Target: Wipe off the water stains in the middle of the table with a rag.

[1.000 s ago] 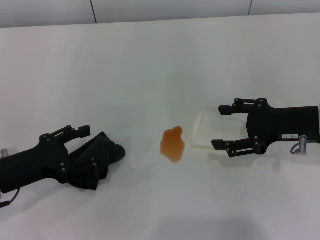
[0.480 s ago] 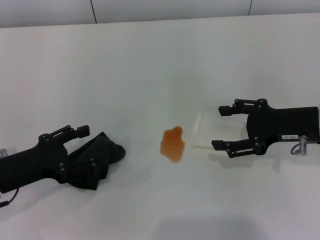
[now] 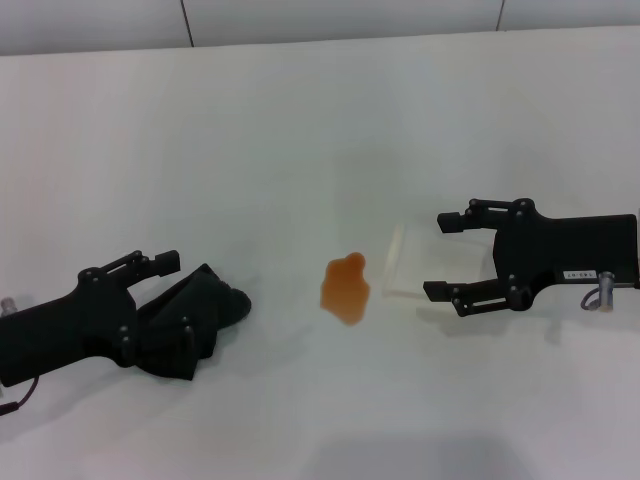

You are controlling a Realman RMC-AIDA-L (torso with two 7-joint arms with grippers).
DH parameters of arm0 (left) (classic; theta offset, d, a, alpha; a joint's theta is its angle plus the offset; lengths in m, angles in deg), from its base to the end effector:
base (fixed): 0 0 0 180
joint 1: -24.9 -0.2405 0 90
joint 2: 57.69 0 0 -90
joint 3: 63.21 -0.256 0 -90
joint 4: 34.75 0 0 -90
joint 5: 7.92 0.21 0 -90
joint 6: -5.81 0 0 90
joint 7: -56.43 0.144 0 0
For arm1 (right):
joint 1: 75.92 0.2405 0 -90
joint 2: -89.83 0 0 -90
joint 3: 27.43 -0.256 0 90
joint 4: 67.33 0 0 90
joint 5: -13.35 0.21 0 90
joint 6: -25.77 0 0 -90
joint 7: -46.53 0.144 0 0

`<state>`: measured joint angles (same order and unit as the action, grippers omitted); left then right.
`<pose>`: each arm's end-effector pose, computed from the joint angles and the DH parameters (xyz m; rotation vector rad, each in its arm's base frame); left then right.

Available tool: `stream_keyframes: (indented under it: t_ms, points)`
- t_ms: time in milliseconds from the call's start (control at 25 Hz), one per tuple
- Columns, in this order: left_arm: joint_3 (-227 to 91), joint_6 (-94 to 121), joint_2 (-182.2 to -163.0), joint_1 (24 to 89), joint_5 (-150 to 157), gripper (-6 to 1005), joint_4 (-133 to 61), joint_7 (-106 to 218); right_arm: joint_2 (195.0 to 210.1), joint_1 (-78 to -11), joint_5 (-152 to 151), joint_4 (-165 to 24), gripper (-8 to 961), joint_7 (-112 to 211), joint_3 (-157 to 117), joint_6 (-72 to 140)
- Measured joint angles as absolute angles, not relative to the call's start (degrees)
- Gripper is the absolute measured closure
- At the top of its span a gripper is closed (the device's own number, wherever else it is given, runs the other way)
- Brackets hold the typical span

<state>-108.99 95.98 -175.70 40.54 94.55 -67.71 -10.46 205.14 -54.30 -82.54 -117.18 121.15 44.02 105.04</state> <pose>-0.3203 0.2569 -0.0051 -2.5895 -0.6787 -0.7882 0.2450 0.3203 -0.0102 -2.8230 0.2358 0.5318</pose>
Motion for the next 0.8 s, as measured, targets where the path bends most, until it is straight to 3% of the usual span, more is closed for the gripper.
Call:
stream_keyframes:
  t_ms: [800]
  points:
    - [-108.9, 96.0, -175.63, 40.6, 94.5, 109, -67.7, -10.5, 205.14, -54.3, -82.5, -117.7, 96, 121.5, 44.0, 105.2]
